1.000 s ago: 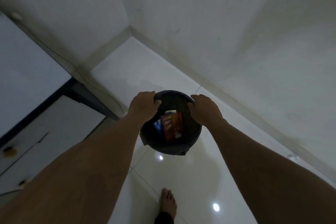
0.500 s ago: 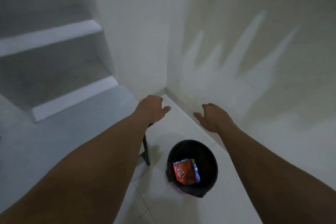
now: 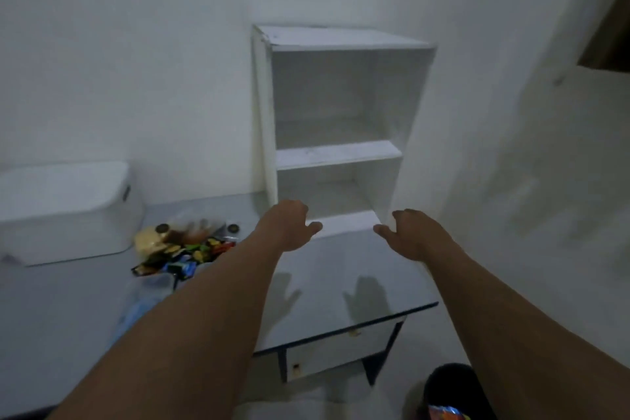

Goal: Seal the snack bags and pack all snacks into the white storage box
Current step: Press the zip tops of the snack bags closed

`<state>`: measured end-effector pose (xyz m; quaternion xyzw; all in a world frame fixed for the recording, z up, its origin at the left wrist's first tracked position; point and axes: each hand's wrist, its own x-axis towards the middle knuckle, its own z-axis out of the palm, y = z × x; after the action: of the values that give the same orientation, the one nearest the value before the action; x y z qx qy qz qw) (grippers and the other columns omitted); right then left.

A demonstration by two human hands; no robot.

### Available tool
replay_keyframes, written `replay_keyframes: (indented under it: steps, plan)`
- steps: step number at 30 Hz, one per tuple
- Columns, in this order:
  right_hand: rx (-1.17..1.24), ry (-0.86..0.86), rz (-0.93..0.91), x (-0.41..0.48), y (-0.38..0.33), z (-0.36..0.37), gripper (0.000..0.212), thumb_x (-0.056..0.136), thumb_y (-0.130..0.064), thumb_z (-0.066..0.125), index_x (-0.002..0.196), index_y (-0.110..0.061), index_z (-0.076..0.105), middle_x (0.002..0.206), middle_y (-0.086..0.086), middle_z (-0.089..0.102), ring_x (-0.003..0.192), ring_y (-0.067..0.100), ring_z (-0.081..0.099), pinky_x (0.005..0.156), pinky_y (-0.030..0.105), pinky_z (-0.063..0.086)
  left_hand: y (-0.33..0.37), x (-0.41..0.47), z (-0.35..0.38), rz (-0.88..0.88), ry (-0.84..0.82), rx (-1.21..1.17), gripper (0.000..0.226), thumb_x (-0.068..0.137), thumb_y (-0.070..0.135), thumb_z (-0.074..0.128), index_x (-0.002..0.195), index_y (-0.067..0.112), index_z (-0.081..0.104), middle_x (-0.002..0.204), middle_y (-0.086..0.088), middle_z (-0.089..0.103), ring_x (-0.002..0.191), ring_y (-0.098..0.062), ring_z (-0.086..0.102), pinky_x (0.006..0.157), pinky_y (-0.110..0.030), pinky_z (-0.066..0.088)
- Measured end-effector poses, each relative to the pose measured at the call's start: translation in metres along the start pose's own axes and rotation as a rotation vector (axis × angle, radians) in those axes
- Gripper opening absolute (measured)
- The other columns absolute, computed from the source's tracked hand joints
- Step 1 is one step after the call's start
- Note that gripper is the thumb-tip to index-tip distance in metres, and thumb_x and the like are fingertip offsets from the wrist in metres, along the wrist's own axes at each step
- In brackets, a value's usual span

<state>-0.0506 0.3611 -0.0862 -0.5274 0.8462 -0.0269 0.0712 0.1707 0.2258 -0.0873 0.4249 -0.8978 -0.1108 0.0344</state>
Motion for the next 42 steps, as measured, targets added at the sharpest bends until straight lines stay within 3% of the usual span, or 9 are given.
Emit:
replay_keyframes:
  steps: [8,20,27,36,42]
  plan:
    - [0.008,0.008,-0.283,0.068,-0.159,-0.017,0.070,0.096,-0.059,0.040,0.133,-0.001,0.053,0.141,0.017,0.052,0.128,0.033,0.049,0.103,0.043,0.043,-0.139,-0.028,-0.048,-0.271,0.061,-0.022,0.069,0.092,0.057,0.049,0.141,0.010,0.048,0.145,-0.010,0.050,0.133,-0.026,0.045,0.108,-0.036,0.037]
    - [-0.007,-0.086,-0.621,0.174,-0.302,0.019,0.068,0.100,-0.055,0.035,0.145,-0.003,0.037,0.145,0.017,0.044,0.131,0.031,0.045,0.105,0.043,0.042,-0.258,-0.012,-0.070,-0.554,0.107,-0.060,0.075,0.090,0.056,0.052,0.149,0.011,0.036,0.154,-0.010,0.037,0.142,-0.025,0.034,0.115,-0.037,0.031]
    - [-0.004,-0.159,-0.631,0.230,-0.351,0.064,0.066,0.101,-0.054,0.032,0.145,-0.005,0.037,0.144,0.014,0.045,0.130,0.028,0.046,0.101,0.039,0.040,-0.320,0.028,-0.039,-0.594,0.030,-0.098,0.075,0.091,0.055,0.052,0.150,0.012,0.034,0.155,-0.011,0.036,0.142,-0.026,0.032,0.115,-0.038,0.030]
    - [0.063,-0.243,-0.516,0.289,-0.414,0.142,0.061,0.101,-0.049,0.037,0.143,-0.005,0.039,0.143,0.014,0.046,0.132,0.029,0.045,0.106,0.042,0.041,-0.409,0.108,0.022,-0.476,-0.081,-0.141,0.055,0.096,0.038,0.049,0.144,0.012,0.044,0.149,-0.010,0.044,0.138,-0.026,0.039,0.111,-0.037,0.033]
    - [0.029,-0.280,-0.460,0.313,-0.440,0.199,0.047,0.094,-0.039,0.053,0.127,-0.006,0.053,0.123,0.014,0.052,0.115,0.031,0.052,0.090,0.039,0.047,-0.451,0.160,0.068,-0.395,-0.110,-0.151,0.048,0.096,0.017,0.050,0.143,0.012,0.044,0.145,-0.010,0.048,0.134,-0.025,0.043,0.109,-0.036,0.035]
